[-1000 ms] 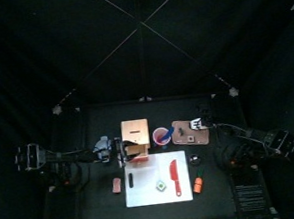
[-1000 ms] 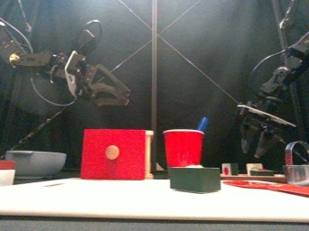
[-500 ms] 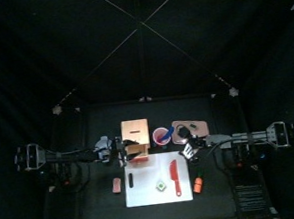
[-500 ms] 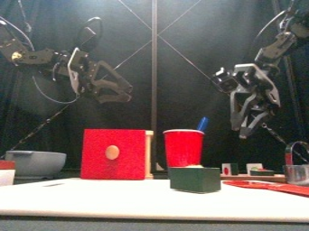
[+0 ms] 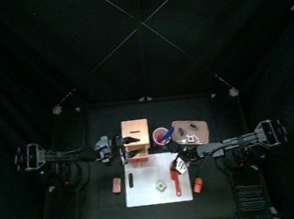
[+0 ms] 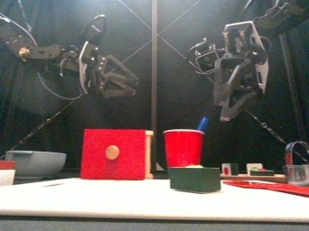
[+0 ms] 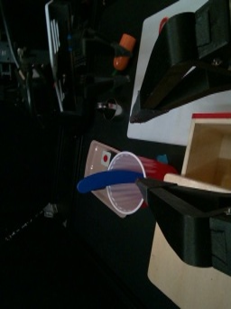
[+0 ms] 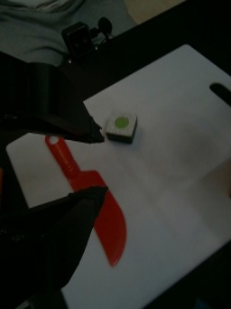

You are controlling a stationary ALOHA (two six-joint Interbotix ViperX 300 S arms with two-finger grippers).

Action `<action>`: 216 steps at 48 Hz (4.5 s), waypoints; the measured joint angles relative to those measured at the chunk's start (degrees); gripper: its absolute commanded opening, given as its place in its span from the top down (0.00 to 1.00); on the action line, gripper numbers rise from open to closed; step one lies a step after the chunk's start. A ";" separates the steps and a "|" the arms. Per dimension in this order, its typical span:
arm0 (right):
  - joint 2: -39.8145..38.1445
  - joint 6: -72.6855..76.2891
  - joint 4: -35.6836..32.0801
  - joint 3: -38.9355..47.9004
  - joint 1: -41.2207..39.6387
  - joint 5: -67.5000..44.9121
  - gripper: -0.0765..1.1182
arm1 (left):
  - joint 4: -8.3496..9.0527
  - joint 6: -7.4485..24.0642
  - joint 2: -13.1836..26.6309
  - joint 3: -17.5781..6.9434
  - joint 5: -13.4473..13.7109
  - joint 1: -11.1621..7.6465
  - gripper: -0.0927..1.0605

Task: Place sushi on board then cut the sushi with the knife then place the pieces on the plate
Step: Place the 4 sushi pieces on the plate

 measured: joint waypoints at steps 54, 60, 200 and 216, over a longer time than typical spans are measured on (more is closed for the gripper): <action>18.02 -22.24 -9.32 -19.86 3.52 19.86 0.25 | -6.94 0.00 -0.18 -1.32 -3.43 2.02 0.15; 18.02 -27.33 0.00 -18.28 0.26 17.05 0.23 | -6.94 0.09 -1.32 -1.67 -3.60 2.11 0.15; 2.55 -37.79 5.89 -5.89 -12.57 23.20 0.38 | -8.96 0.09 -5.54 2.55 -3.69 0.88 0.15; -12.48 -37.71 3.96 9.67 -26.46 24.52 0.37 | -8.96 0.09 -5.89 2.99 -3.69 0.97 0.15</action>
